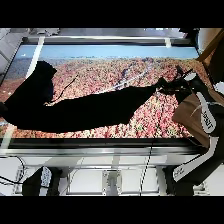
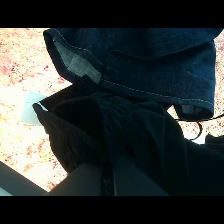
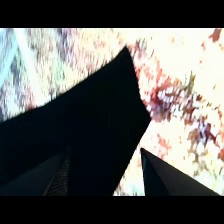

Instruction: Fold the clothes and pants, and hang the long-sleeved shirts on hangers.

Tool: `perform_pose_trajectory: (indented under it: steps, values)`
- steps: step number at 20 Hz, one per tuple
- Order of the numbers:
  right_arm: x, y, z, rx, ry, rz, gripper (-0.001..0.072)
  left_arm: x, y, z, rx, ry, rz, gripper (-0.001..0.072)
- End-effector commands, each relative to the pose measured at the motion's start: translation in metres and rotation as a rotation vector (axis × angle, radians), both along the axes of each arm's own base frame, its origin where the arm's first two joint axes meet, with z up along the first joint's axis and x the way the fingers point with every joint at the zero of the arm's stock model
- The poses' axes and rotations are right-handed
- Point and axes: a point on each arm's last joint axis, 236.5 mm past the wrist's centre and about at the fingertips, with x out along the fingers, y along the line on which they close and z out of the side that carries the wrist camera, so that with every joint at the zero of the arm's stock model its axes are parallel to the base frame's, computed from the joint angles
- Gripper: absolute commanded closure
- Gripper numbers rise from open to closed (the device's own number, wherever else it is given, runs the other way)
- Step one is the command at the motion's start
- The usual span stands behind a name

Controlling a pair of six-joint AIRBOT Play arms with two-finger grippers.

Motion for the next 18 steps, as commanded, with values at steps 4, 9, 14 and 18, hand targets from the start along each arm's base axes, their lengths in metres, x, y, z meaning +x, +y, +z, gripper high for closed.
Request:
perform_pose_trajectory:
  steps: [4,9,14,18]
  values:
    - [0.03,-0.001,-0.015,0.023,0.009,0.037,0.0263,0.0,0.0,0.0,0.0,0.001,-0.001,0.0692]
    - [0.021,0.004,-0.036,0.038,0.085,0.087,0.0264,-0.001,-0.003,-0.003,-0.013,0.01,-0.004,0.0692]
    - [0.017,0.014,-0.045,0.007,0.096,0.138,0.0303,-0.002,-0.003,-0.003,-0.016,0.013,-0.005,0.0692]
    - [0.026,0.033,-0.032,0.006,0.034,0.206,0.0698,-0.001,-0.003,-0.003,-0.013,0.01,-0.005,0.0693]
